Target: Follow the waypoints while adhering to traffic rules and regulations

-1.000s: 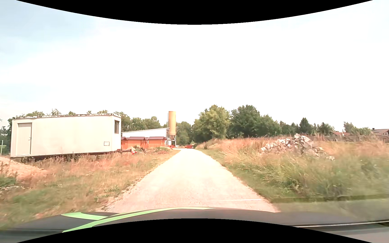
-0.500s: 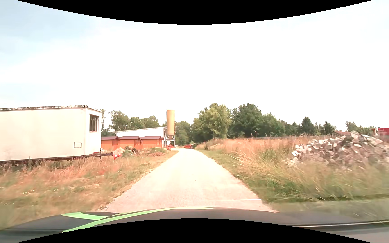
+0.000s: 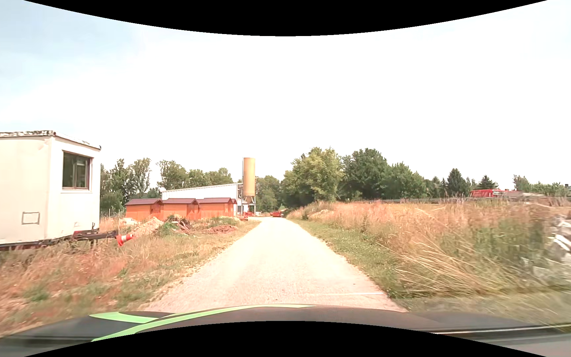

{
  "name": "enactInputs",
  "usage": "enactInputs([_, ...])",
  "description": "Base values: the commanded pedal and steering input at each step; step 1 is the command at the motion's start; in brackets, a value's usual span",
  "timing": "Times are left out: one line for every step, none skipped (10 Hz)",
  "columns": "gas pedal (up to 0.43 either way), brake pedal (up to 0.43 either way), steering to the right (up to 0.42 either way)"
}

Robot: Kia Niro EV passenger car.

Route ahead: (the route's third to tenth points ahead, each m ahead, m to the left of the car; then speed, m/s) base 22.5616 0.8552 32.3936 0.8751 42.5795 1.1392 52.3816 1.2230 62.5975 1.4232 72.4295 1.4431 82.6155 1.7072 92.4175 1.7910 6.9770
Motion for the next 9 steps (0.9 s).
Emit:
enactInputs([0.098,0.000,-0.003])
enactInputs([0.098,0.000,-0.004])
enactInputs([0.098,0.000,-0.004])
enactInputs([0.098,0.000,-0.004])
enactInputs([0.087,0.000,-0.004])
enactInputs([0.087,0.000,-0.004])
enactInputs([0.087,0.000,-0.004])
enactInputs([0.087,0.000,-0.003])
enactInputs([0.087,0.000,-0.003])
